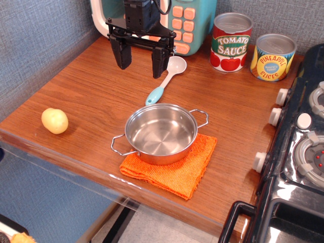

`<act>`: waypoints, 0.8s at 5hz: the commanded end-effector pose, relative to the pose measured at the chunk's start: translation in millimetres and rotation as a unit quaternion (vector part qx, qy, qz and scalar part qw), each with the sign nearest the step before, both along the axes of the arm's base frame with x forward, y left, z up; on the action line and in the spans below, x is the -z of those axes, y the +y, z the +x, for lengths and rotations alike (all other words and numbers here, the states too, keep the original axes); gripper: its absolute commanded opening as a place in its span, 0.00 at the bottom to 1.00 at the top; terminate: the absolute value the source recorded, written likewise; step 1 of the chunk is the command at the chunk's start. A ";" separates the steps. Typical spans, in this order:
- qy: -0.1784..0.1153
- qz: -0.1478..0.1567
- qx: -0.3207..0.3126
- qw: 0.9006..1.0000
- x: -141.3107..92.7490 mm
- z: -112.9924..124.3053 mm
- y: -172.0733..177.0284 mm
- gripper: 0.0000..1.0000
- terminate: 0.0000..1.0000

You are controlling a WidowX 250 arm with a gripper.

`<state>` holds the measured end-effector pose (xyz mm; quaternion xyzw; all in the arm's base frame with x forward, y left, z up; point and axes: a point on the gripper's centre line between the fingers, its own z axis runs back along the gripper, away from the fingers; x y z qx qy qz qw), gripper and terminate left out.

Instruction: Put the potato inside the pot

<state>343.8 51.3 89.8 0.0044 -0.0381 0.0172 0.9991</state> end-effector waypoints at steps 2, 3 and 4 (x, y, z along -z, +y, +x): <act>-0.004 0.000 -0.002 1.000 -0.9 -19.5 15.7 1.00 0.00; -0.011 0.007 0.000 1.000 -3.5 -46.9 36.6 1.00 0.00; -0.016 0.031 -0.008 0.999 -7.5 -82.7 58.0 1.00 0.00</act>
